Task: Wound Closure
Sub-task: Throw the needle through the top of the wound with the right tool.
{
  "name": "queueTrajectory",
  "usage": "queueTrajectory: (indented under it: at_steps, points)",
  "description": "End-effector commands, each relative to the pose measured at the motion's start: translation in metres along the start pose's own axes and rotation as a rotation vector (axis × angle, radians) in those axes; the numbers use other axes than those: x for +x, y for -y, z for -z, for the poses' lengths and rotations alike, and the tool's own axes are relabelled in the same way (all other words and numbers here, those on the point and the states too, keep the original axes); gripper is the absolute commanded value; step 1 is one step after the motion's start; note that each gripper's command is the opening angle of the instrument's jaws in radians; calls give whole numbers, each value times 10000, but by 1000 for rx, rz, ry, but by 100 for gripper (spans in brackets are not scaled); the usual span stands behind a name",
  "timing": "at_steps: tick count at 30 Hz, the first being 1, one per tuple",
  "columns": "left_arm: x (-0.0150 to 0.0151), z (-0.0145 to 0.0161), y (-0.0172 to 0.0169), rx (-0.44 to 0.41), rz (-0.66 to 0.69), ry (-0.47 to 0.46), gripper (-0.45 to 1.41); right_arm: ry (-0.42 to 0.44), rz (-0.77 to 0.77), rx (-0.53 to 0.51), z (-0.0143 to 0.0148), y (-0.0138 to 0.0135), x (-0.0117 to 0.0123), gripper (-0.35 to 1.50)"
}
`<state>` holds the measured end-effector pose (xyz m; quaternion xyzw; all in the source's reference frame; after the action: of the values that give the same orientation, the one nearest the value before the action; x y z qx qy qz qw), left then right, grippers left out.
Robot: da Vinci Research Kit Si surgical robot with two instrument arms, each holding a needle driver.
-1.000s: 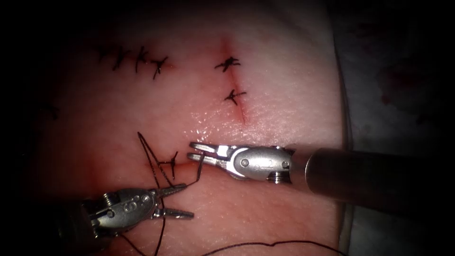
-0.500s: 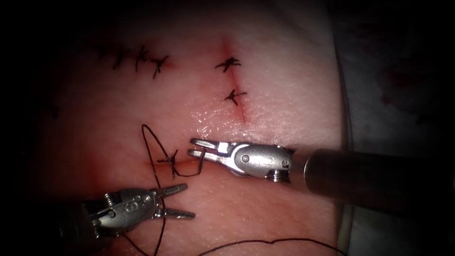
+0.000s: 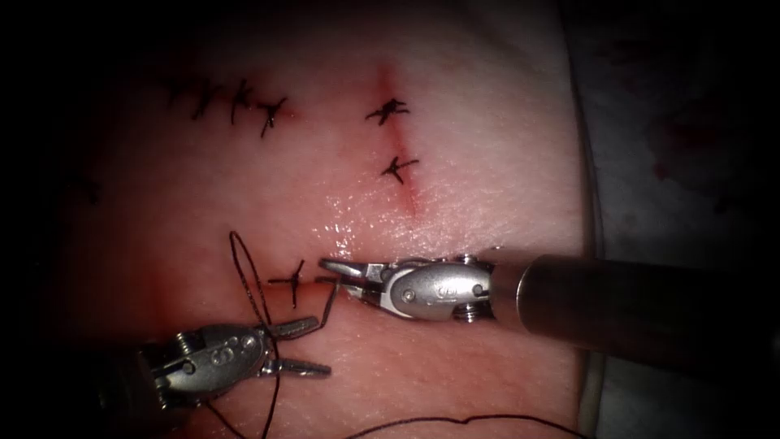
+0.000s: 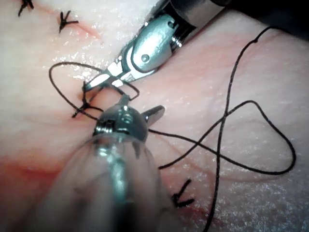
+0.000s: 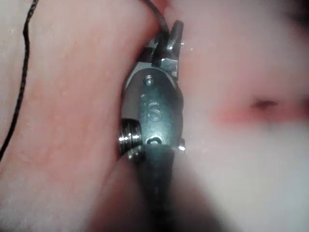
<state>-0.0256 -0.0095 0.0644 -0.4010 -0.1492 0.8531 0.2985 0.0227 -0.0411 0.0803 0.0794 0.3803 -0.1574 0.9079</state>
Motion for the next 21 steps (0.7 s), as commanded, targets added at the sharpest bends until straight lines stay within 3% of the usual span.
queueTrajectory:
  at_steps: [1, 15, 21]
  points:
    - [-1, -9, 1, 0, 0, -2, 22, -9, -18, -6, -10, -3, 1, -35]
    - [-1, -7, -1, -4, -7, 11, 22, -112, -465, 126, -25, 19, -45, -35]
    - [-1, -7, -1, -4, -7, 14, 22, -117, -515, 182, -35, 32, -53, -35]
